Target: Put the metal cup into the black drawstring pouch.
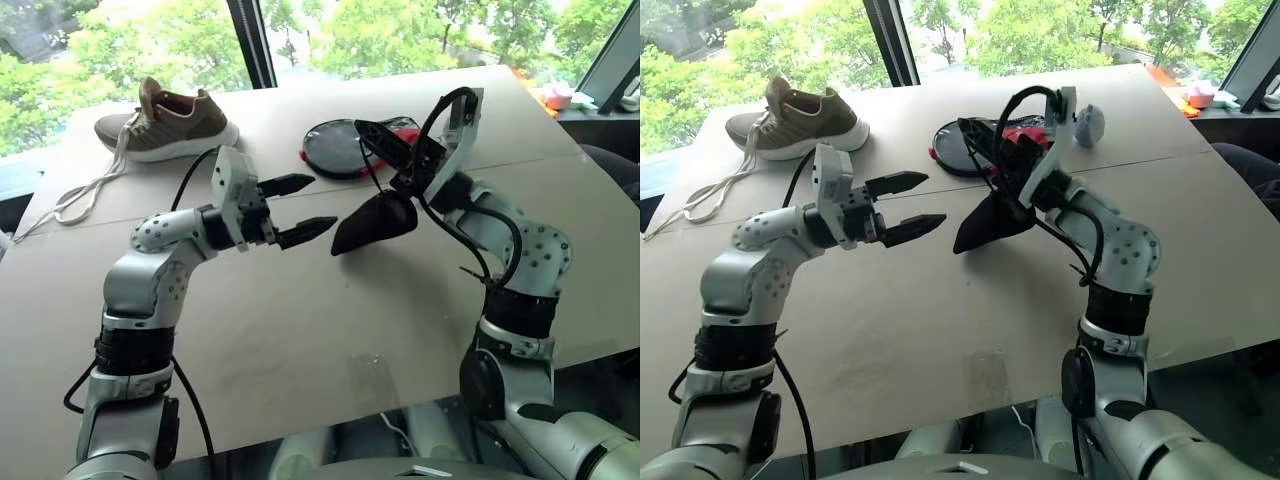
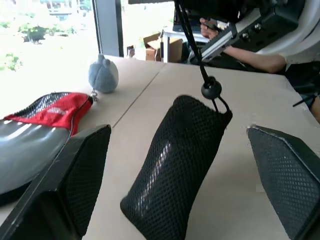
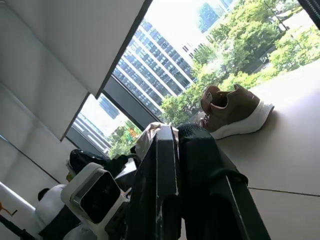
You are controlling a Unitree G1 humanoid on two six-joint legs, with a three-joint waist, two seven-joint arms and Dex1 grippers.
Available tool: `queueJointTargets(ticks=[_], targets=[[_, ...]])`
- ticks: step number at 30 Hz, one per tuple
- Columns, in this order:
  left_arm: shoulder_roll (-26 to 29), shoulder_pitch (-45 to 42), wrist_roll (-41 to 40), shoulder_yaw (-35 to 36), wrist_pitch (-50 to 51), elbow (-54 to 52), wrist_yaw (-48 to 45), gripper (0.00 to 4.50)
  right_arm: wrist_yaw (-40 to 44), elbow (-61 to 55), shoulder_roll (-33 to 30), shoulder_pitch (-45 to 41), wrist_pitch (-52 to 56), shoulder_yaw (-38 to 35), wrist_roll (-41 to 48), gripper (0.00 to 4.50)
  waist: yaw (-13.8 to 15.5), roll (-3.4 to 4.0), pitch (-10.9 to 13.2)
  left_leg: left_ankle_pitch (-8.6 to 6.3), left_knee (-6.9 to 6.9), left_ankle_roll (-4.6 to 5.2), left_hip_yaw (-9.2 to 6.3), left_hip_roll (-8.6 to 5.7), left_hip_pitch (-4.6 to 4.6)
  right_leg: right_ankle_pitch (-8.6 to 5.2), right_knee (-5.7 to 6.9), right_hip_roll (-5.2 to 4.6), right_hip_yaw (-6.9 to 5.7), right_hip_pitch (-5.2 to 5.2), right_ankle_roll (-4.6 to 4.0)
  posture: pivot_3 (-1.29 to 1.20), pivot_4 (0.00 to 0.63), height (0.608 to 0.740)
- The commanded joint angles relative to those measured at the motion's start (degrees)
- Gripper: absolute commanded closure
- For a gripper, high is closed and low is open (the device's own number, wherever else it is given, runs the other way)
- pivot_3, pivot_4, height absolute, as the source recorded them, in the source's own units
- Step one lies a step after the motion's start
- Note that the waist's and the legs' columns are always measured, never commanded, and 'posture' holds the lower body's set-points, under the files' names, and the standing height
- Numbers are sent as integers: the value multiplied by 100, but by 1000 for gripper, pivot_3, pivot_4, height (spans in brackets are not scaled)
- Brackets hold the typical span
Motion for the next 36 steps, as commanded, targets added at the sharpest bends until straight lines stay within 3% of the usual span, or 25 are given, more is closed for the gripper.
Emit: queueJointTargets(ticks=[1,9,22,36], targets=[[-184,-365,288,-196,-214,200,336,0,138,-62,-333,-268,-270,274,-256,4478,11,0,0,0,0,0,-2,0,0,0,1,0,-2,0,0,0,150,740],[-424,-782,547,-676,-816,629,-93,0,177,9,-551,-514,-460,563,-454,4478,-6,-1,0,1,4,0,-2,0,-8,0,3,0,0,-5,0,0,150,740],[-798,-878,315,-966,-442,617,-465,0,228,7,-566,-682,-714,850,-695,4478,-3,-1,-1,1,8,0,-6,0,-13,0,2,0,-2,-6,0,0,150,740],[-1176,-1065,-93,-628,-237,688,-174,0,198,46,-543,-819,-838,888,-749,4478,8,-2,-1,1,13,0,-8,0,-14,0,4,-1,-4,-6,0,0,150,740]])
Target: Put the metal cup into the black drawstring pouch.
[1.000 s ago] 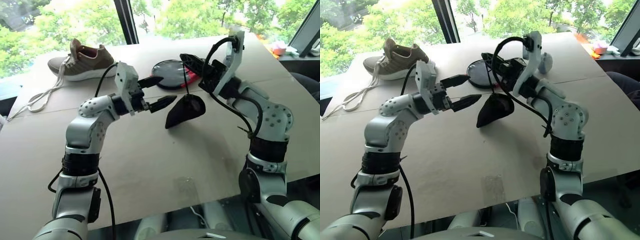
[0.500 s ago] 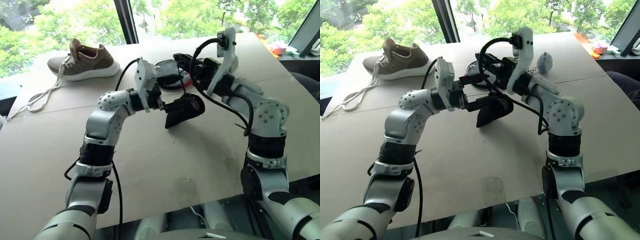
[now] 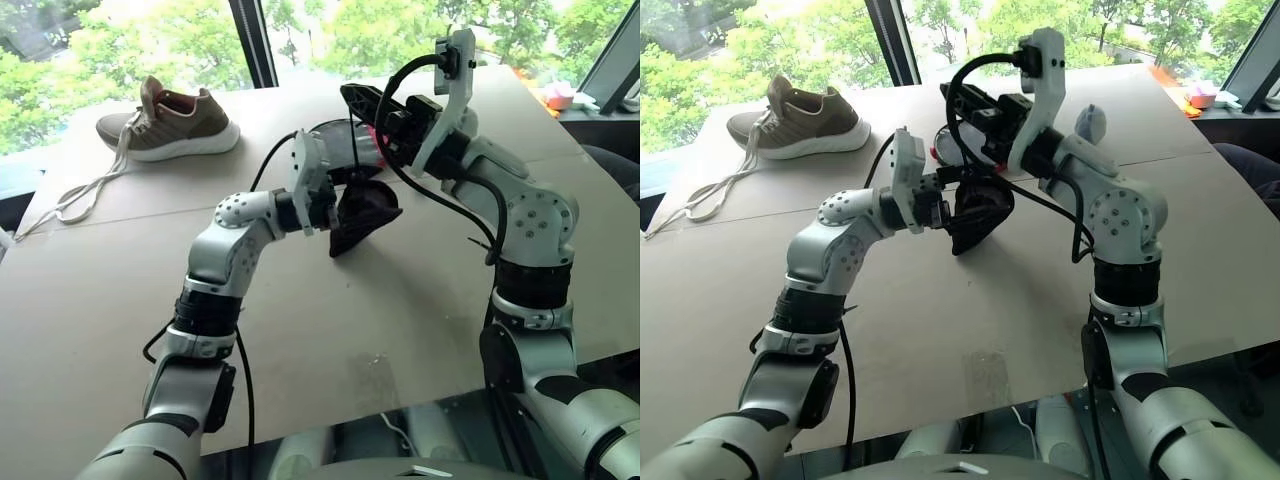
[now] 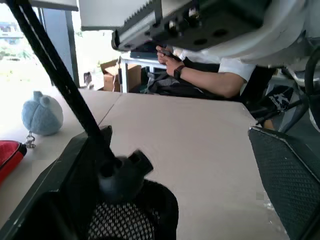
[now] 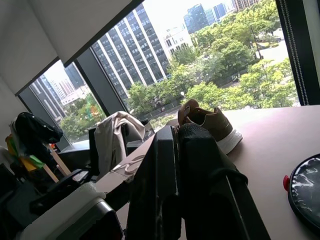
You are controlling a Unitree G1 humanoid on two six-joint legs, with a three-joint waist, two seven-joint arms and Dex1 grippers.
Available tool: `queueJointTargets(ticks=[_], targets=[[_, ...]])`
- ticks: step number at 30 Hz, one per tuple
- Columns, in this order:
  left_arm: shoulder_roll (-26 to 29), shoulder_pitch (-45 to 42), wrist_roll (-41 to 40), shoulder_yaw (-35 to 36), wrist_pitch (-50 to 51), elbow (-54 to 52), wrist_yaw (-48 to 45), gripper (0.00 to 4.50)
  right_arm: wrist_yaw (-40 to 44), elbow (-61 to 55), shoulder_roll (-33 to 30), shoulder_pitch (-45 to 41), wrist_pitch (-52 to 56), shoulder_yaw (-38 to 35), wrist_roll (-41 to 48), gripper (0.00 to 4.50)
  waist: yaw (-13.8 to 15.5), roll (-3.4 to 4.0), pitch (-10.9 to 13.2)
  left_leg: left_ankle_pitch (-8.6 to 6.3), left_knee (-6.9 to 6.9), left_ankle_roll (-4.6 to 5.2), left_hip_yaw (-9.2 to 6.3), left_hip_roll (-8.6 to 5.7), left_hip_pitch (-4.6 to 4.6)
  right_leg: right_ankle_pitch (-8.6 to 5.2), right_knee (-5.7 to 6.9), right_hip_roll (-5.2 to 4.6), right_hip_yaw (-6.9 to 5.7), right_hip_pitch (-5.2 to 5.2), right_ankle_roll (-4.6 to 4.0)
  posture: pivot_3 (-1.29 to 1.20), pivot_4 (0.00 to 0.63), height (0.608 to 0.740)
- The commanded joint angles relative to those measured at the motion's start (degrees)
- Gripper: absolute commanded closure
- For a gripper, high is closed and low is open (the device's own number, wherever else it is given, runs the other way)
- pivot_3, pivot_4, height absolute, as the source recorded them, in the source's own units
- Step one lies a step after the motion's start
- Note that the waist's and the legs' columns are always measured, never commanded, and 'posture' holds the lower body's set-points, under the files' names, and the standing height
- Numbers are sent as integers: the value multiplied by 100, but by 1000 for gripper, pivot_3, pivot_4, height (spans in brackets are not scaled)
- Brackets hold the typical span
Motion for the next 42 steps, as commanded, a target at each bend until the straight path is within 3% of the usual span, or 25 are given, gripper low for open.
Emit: queueJointTargets(ticks=[1,3,6,13,25,30,37,42], targets=[[-74,-175,-277,245,100,-113,106,0,29,-138,20,-156,-143,-7,13,4478,-4,0,0,0,0,0,0,0,0,0,1,0,0,0,0,0,150,740],[-103,-200,-386,316,193,-115,180,0,13,-153,26,-168,-133,-15,21,4478,-11,0,0,0,0,0,1,0,0,0,1,0,1,0,0,0,150,740],[4,-116,-289,241,210,-148,131,805,-5,-156,32,-180,-133,-30,19,4500,-8,0,0,0,1,0,0,0,0,0,3,1,1,-1,0,0,150,740],[190,-28,-215,209,277,-122,77,4126,-7,-136,33,-195,-150,-44,5,4500,-3,0,0,0,2,0,0,-1,0,0,3,0,0,0,0,0,150,740],[298,14,-69,173,197,-68,65,4126,-135,-64,141,-327,-287,-237,84,4500,-8,0,0,0,2,0,0,-1,0,0,4,0,1,-1,0,0,150,740],[270,-27,-78,165,195,-72,94,4126,-204,316,197,-818,-1024,-817,126,4500,0,0,0,0,4,0,0,-2,0,0,5,0,0,0,0,0,150,740],[351,20,-38,127,145,-75,72,4126,74,725,-233,-1207,-2084,-874,-521,4500,-3,0,0,0,5,0,-1,-4,-1,0,3,-1,-2,0,0,0,150,740],[363,73,71,18,42,-49,58,4126,-12,835,-294,-1607,-2335,-1242,-200,4500,-26,2,1,0,5,0,3,-3,-6,0,13,0,3,-10,0,0,150,740]])
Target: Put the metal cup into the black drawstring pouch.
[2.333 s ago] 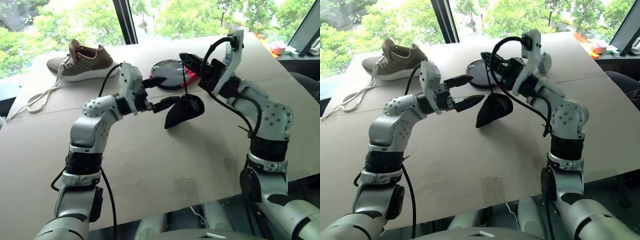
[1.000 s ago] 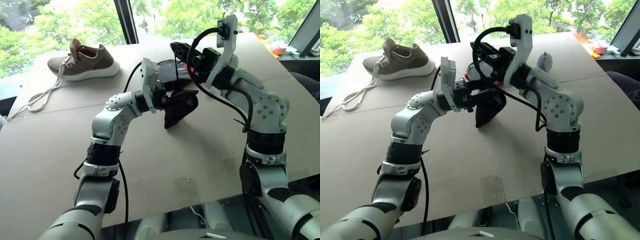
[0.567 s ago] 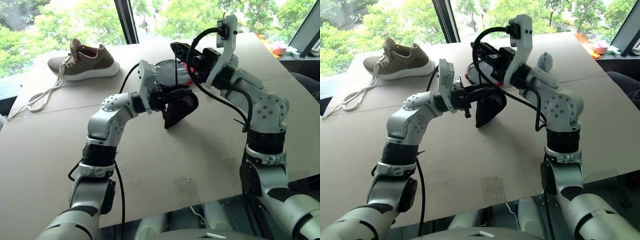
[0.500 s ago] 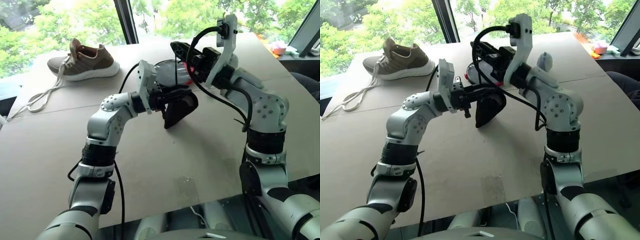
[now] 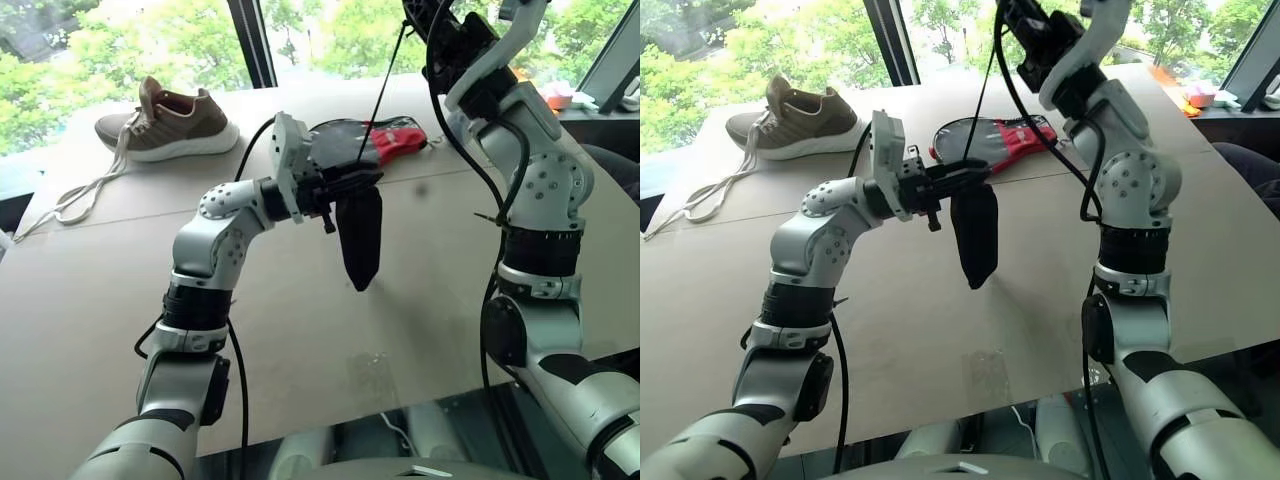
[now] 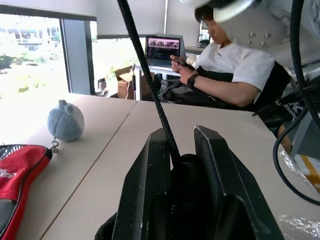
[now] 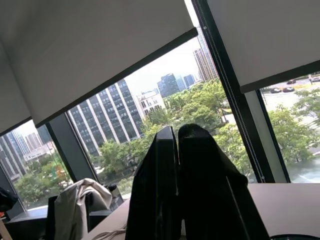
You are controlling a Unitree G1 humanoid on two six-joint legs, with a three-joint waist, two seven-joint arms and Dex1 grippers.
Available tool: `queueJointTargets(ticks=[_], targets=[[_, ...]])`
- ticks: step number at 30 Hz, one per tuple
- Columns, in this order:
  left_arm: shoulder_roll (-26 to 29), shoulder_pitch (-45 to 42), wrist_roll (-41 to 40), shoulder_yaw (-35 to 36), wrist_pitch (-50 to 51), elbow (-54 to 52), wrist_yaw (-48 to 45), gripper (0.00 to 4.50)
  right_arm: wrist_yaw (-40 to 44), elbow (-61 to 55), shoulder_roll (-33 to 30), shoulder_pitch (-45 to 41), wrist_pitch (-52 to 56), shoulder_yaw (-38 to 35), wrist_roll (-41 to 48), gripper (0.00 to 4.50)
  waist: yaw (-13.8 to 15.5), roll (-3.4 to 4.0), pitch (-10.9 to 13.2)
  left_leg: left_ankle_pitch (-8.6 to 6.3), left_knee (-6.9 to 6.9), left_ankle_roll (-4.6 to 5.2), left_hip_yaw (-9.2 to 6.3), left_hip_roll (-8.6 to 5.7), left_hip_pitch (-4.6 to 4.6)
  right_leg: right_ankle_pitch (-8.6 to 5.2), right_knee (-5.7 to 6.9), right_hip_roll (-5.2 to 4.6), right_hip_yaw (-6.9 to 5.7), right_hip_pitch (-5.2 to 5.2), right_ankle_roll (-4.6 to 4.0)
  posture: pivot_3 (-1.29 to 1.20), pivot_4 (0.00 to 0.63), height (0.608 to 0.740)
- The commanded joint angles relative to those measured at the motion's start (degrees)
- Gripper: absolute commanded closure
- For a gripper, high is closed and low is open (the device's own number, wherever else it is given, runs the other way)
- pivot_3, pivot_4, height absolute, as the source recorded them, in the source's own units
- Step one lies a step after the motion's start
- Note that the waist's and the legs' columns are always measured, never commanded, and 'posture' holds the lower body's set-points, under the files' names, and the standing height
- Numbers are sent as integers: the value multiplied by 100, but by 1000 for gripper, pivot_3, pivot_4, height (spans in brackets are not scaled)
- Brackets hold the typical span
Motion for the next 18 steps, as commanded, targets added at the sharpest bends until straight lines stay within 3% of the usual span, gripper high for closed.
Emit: queueJointTargets(ticks=[1,11,18], targets=[[63,113,175,-185,-68,-36,-77,4126,-91,-267,-128,-622,-552,-551,338,4500,-13,0,0,0,0,0,0,0,0,0,0,0,0,-1,0,0,150,740],[76,216,300,-322,-234,33,-125,4126,-458,-75,-234,-1132,-771,-1099,997,4500,18,4,-1,0,0,0,-7,-2,-5,0,-4,-2,-7,0,0,0,150,740],[55,215,319,-300,-264,74,-144,4126,-12,-448,-594,-315,-79,-320,736,4500,-8,4,-2,0,4,0,1,0,-2,0,11,-2,5,-1,0,0,150,740]])
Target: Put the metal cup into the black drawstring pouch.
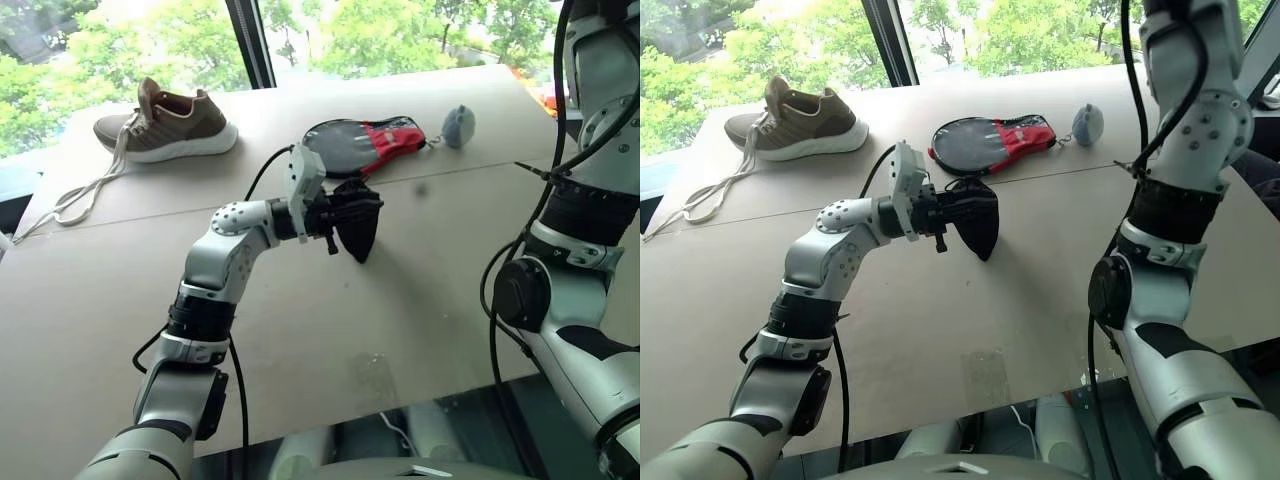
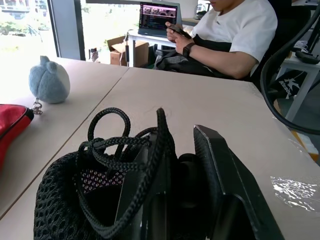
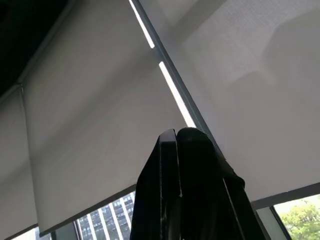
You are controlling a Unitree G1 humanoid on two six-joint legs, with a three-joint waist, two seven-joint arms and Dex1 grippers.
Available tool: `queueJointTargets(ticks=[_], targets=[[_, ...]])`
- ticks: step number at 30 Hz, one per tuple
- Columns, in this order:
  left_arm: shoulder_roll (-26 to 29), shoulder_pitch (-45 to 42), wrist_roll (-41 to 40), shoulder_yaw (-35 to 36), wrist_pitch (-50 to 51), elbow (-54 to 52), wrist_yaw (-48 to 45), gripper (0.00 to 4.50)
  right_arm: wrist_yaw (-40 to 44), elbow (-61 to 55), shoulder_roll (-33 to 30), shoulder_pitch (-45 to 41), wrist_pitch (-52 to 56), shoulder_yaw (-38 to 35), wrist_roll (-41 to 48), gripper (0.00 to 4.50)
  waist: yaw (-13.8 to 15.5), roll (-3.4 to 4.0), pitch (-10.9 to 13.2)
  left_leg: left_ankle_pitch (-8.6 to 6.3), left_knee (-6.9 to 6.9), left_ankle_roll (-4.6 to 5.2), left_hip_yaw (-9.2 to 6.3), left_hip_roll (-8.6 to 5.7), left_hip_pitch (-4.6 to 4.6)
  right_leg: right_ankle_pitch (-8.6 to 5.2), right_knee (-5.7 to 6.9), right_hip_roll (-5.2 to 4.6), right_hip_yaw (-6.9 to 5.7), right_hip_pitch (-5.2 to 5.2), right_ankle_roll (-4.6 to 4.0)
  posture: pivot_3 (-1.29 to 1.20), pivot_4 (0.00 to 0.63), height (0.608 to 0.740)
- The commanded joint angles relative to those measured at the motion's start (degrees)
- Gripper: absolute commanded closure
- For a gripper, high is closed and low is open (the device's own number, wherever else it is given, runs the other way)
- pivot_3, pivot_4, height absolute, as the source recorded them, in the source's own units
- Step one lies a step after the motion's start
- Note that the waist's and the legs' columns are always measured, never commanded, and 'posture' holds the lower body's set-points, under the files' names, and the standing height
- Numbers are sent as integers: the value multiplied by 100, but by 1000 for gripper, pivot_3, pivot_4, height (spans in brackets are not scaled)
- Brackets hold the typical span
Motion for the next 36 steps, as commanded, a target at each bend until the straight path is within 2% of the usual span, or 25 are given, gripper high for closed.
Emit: queueJointTargets(ticks=[1,5,10,14,20,26,29,31,35,36], targets=[[8,-93,-15,83,-88,-96,-31,4126,355,-370,-306,418,382,548,-229,4500,1,0,0,0,4,0,2,0,-1,0,1,0,2,-1,0,0,150,740],[1,-114,-42,163,-87,-114,32,4126,560,-583,-569,955,576,907,-452,4500,32,0,0,0,6,0,-1,-1,-4,0,-1,-1,0,-1,0,0,150,740],[138,102,-377,505,255,-373,132,4126,539,-709,-655,1211,660,965,-557,4500,21,0,0,0,9,0,-2,-1,-8,0,-2,-1,-3,-1,0,0,150,740],[412,677,-764,1084,609,-807,391,4126,535,-840,-691,1421,722,965,-597,4500,-25,0,0,0,8,0,-2,2,-7,0,-1,1,2,-4,0,0,150,740],[686,1434,-712,1272,608,-1273,574,4126,694,-892,-585,1691,667,1224,-801,4500,27,0,0,0,11,0,-3,0,-7,0,-2,0,11,-3,0,0,150,740],[971,2225,-768,1783,644,-1575,897,4126,827,-940,-536,1887,647,1339,-902,4500,26,0,0,0,8,0,-3,1,-7,0,-3,0,14,-3,0,0,150,740],[1210,2699,-797,1917,657,-1726,807,2931,883,-1007,-564,2035,714,1336,-891,4500,34,0,0,-1,3,0,-3,2,-7,0,-10,1,15,-3,0,0,150,740],[1344,2997,-991,2081,775,-1759,668,1963,954,-1074,-648,2184,768,1362,-909,4500,46,0,0,-1,2,0,-2,1,-7,0,-10,0,15,-3,0,0,150,740],[1618,3513,-509,2675,307,-1106,921,34,1265,-1318,-1055,2839,960,1421,-985,4500,72,-1,-1,-1,1,1,-8,1,-7,0,-17,0,11,2,0,0,150,740],[1763,3729,-509,2798,281,-1000,739,34,1367,-1373,-1188,3024,961,1476,-1068,4500,71,-1,-1,-1,0,1,-8,2,-6,0,-18,1,10,2,0,0,150,740]])
